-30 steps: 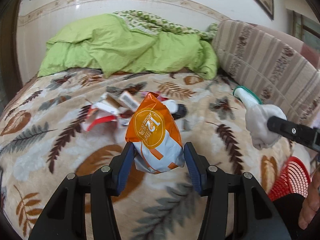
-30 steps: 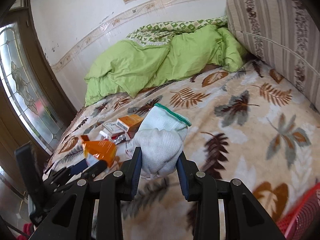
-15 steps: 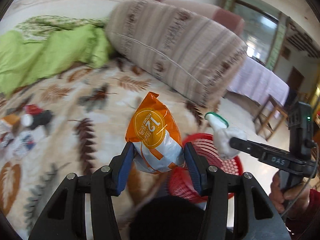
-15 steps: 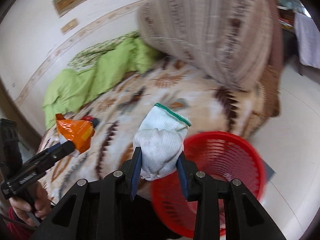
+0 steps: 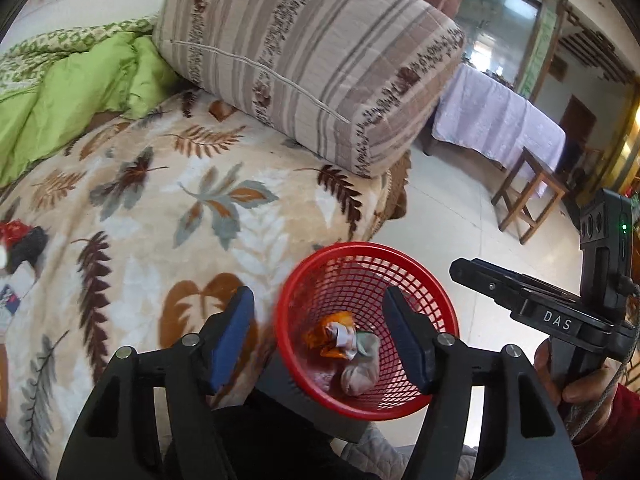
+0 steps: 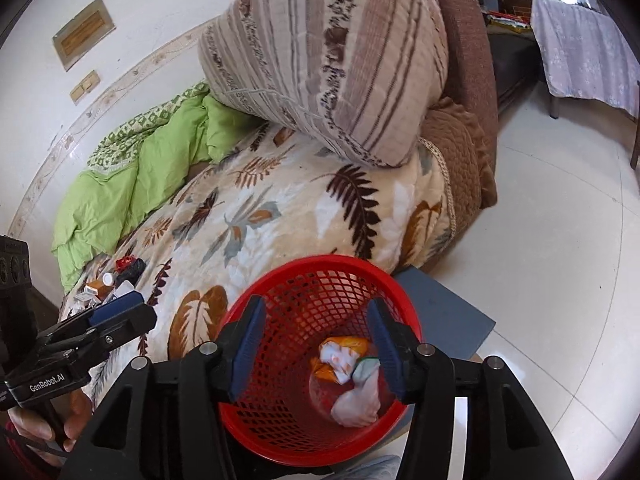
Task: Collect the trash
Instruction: 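Carry both items over the red wastebasket and open both tools to drop them, then return both tools to the bed and grasp the white dropper bottle with the right tool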
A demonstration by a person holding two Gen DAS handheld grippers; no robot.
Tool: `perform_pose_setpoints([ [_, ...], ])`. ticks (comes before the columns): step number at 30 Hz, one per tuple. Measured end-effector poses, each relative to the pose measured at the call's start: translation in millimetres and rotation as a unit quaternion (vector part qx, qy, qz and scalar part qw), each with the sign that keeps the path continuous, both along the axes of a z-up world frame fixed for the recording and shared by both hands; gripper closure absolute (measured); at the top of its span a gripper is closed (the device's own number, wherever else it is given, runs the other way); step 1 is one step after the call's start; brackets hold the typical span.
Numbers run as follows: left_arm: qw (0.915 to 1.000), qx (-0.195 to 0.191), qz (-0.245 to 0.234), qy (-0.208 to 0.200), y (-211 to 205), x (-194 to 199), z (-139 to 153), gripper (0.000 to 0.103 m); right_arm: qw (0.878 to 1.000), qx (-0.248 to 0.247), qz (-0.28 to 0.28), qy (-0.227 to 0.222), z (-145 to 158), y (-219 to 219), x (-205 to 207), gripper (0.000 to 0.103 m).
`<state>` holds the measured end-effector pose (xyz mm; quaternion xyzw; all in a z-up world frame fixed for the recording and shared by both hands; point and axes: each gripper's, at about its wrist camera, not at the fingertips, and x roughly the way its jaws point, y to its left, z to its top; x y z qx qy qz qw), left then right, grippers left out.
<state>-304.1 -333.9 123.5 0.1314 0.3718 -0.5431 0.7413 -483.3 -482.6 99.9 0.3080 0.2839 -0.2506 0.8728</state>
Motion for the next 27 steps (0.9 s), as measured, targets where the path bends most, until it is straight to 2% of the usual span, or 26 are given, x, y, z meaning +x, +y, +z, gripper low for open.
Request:
perform_pose_setpoints([
  [4, 0.999, -0.007, 0.041, -0.019, 34, 18, 10, 0.031, 1.0, -0.004, 0.026, -0.009, 7, 18, 24, 0.037],
  [8, 0.9957, -0.002, 0.082, -0.044, 75, 37, 14, 0.031, 0.997, -0.006, 0.077, -0.007, 8, 43, 66, 0.036],
  [13, 0.9884, -0.004, 0.148, -0.034, 134, 72, 11, 0.03, 0.988, -0.021, 0.153, 0.0, 13, 85, 130, 0.036],
  [18, 0.9734, 0.009, 0.226, -0.037, 191, 107, -6, 0.03, 0.972, -0.043, 0.229, 0.006, 19, 127, 193, 0.036],
  [22, 0.9575, 0.012, 0.288, 0.004, 229, 143, -29, 0.03, 0.961, -0.056, 0.271, 0.016, 14, 158, 236, 0.036],
  [27, 0.938, 0.013, 0.346, 0.009, 261, 170, -44, 0.03, 0.952, -0.059, 0.299, 0.027, -1, 189, 285, 0.036],
])
